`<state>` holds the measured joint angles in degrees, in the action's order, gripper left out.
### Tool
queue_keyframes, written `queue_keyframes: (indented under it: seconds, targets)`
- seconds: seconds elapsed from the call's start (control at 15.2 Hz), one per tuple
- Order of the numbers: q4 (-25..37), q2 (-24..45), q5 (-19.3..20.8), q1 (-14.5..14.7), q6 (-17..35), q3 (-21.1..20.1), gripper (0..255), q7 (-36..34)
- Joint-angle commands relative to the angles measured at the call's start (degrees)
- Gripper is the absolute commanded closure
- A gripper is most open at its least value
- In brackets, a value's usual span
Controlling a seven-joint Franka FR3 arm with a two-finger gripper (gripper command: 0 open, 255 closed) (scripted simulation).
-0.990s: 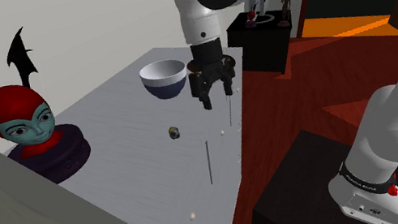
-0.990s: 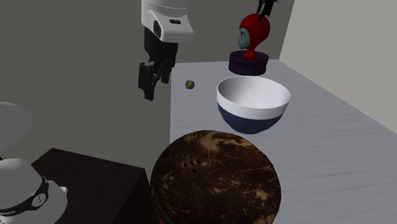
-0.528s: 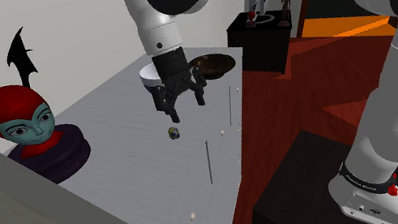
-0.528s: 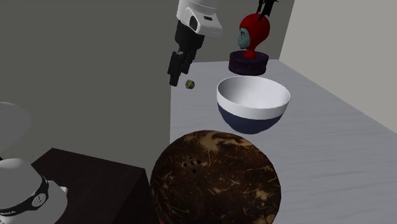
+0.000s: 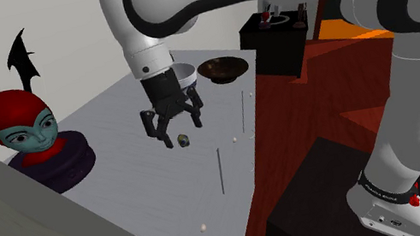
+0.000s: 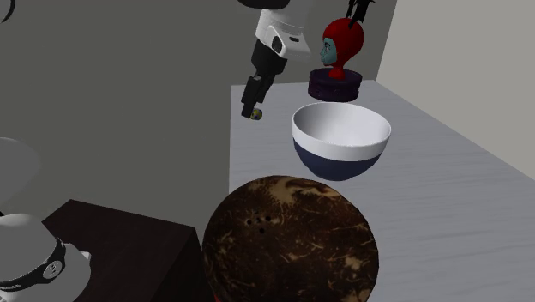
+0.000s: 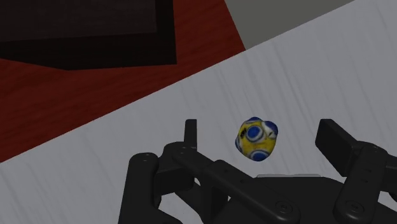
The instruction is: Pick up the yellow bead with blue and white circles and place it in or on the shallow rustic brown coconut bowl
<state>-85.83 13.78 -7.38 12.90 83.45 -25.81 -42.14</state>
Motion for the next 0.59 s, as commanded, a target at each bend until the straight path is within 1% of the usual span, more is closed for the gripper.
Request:
queue_keyframes:
  seconds: [0.0,0.13,0.53]
  targets:
    - [-2.3,-0.8,-0.3,0.0,1.6,-0.1,0,0.2]
    - [-4.1,-1.3,-0.5,-0.1,2.9,-0.1,0,0.3]
    - [-4.1,-1.3,-0.5,-0.1,2.9,-0.1,0,0.3]
